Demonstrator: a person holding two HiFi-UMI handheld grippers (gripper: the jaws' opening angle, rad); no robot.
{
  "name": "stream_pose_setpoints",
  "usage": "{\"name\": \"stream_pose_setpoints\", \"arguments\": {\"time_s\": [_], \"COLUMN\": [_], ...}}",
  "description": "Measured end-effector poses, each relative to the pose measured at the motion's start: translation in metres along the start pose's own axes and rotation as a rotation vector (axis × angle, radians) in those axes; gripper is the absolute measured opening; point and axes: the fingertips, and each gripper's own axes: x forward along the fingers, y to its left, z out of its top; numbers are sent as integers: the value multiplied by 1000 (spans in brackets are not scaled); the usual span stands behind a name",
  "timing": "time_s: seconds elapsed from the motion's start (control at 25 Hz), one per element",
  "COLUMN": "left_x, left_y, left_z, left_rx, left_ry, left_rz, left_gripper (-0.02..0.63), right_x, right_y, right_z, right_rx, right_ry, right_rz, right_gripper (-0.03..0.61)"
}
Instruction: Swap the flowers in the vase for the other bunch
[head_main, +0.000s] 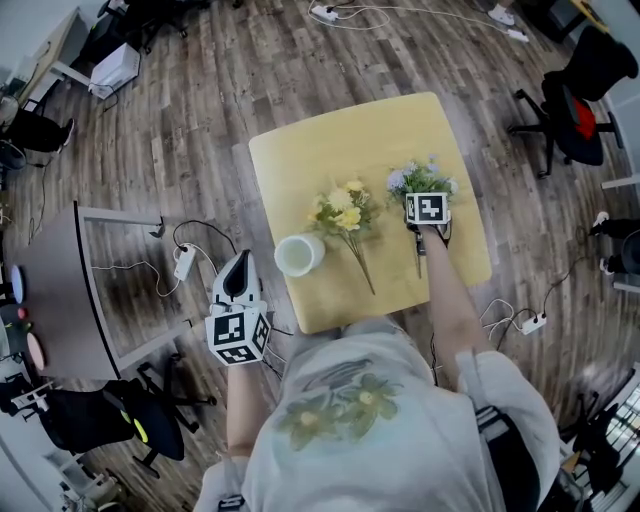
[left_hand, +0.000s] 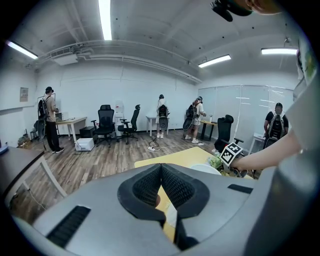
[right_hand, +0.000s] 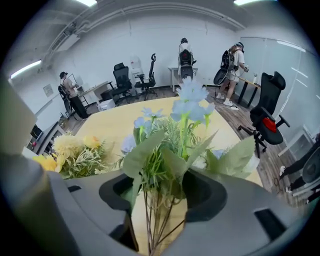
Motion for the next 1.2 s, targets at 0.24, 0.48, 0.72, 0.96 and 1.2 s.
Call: {"name": "stream_pose_setpoints", "arguments": {"time_s": [0.24, 0.48, 0.72, 0.96, 1.2], "left_x": [-1, -2, -8, -18, -26], "left_y": [-2, -4, -3, -6, -11], "left_z": [0, 4, 2, 1, 2], "left_rx": [-3, -5, -10, -1, 9], "left_ry": [-4, -11, -19, -29, -39], "left_rz": [-7, -8, -15, -24, -32], "left_gripper": [17, 17, 17, 17, 17], "right_x": [-2, -10, -21, -40, -59], "right_y": [7, 2, 2, 7, 9], "right_z": [-2, 0, -3, -5, 0], "right_rx": [0, 18, 22, 17, 30], "right_ry": [-37, -67, -90, -131, -182], "right_rz": [44, 60, 71, 95, 112], "right_gripper": [167, 108, 95, 91, 89]}}
